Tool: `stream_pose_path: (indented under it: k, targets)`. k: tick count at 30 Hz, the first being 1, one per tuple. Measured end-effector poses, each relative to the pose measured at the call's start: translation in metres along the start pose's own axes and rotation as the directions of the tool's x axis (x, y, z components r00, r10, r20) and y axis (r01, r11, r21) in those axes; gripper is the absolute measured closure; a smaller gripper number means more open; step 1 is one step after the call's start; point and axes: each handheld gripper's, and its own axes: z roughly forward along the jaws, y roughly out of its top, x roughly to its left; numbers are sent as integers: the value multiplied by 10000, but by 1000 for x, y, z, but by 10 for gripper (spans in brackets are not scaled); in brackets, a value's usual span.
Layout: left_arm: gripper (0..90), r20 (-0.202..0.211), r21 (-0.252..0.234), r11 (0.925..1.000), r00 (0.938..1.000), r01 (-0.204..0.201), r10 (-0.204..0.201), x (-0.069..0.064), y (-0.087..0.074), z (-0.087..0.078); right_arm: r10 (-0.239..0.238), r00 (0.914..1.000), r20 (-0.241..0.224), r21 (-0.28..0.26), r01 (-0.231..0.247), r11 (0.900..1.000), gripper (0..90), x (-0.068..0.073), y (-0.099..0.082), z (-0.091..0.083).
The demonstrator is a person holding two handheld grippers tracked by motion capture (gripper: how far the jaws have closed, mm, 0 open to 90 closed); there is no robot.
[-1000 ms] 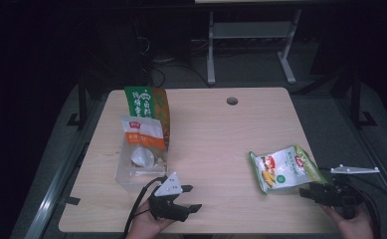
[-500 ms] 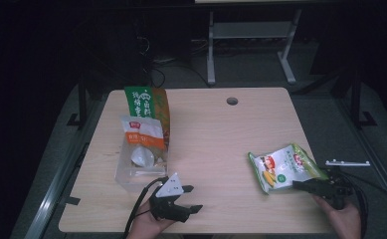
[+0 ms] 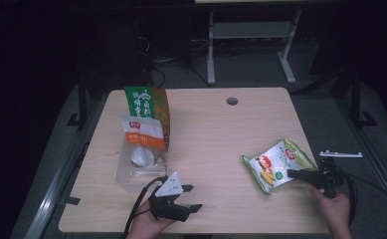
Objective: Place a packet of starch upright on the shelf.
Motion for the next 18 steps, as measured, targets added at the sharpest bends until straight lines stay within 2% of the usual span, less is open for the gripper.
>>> stream_pose_path:
  k: [4,7,13,18]
  targets:
    - [341,11,3,10000,10000,-4,4,-1,0,1,-659,9977,165,37,658,9978,849,15,7,1]
    - [337,10,-16,10000,10000,32,-32,0,1,1,-1142,9934,98,-59,1143,9934,861,28,14,0]
    - [315,34,-50,10000,10000,86,-86,0,2,2,-2161,9764,73,-11,2161,9764,874,57,28,1]
    - [301,152,-68,9998,9997,168,-167,-2,6,6,-2765,9610,-110,84,2765,9610,881,72,35,3]
